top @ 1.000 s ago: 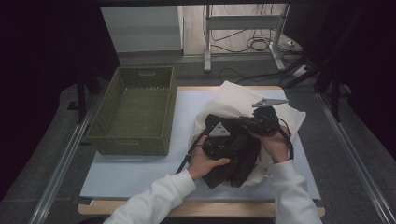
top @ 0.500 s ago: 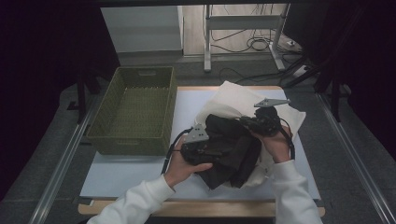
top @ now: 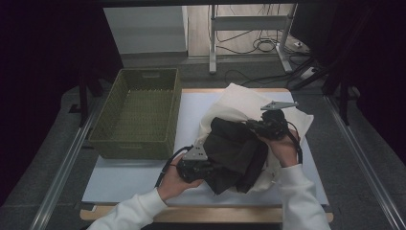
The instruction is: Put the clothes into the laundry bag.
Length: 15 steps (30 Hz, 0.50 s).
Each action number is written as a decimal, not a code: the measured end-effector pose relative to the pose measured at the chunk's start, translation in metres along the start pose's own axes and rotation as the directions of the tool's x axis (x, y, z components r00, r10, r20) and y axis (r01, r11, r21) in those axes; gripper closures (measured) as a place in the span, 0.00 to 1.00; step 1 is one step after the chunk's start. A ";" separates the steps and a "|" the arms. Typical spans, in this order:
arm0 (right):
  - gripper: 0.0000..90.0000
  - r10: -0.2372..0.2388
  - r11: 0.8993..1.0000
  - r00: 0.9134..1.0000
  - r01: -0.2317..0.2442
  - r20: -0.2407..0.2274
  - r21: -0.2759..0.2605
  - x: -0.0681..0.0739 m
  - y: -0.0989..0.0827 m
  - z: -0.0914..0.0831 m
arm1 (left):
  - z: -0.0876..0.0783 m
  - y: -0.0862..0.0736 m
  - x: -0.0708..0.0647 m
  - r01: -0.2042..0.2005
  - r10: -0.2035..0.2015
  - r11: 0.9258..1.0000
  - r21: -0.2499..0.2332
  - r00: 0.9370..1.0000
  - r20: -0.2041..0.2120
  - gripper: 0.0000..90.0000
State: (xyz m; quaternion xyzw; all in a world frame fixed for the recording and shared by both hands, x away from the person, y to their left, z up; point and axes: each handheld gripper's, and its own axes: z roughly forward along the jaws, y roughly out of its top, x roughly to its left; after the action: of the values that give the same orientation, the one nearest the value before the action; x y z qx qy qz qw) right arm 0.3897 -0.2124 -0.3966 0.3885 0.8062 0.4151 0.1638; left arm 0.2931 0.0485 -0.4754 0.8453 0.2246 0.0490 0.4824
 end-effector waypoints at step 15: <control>0.98 -0.002 1.000 1.000 0.002 -0.005 0.011 0.001 0.000 0.000 | 0.054 -0.001 0.016 0.055 -0.050 0.995 0.089 0.998 -0.048 1.00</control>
State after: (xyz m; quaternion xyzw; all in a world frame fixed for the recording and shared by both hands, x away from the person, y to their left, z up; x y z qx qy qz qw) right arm 0.3889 -0.2119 -0.3966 0.3875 0.8093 0.4112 0.1603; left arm 0.3230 0.0123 -0.5067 0.8587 0.2598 0.0455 0.4395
